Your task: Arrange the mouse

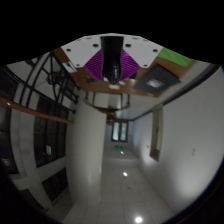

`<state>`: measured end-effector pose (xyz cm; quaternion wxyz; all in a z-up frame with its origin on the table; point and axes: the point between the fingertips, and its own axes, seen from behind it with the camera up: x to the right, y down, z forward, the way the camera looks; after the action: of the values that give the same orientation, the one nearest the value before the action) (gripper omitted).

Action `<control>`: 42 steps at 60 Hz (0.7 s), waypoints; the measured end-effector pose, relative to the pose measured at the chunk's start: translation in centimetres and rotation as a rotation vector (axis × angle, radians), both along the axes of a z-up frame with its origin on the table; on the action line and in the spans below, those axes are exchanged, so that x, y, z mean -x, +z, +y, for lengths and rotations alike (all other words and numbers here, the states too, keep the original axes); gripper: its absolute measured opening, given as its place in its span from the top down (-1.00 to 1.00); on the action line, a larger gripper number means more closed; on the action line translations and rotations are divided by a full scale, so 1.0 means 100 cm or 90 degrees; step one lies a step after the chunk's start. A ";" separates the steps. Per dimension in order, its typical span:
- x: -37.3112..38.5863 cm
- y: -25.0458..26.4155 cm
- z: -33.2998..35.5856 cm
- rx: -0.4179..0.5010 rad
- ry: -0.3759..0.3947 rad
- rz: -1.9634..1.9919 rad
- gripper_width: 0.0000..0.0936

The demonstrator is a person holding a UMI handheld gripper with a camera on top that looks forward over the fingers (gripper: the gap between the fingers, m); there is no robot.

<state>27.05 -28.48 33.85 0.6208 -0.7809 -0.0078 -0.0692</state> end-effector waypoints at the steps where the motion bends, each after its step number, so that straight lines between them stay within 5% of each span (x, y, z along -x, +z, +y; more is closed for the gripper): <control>1: 0.012 0.013 -0.008 -0.010 0.012 0.004 0.56; 8: 0.081 0.042 -0.047 -0.019 0.066 0.056 0.55; 23: 0.125 -0.083 -0.137 0.191 0.100 0.057 0.54; 35: 0.088 -0.078 -0.140 0.190 0.089 -0.022 0.54; 42: 0.067 -0.061 -0.158 0.213 0.094 -0.014 0.28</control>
<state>20.33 -44.32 27.77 0.4857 -0.8697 -0.0831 -0.0297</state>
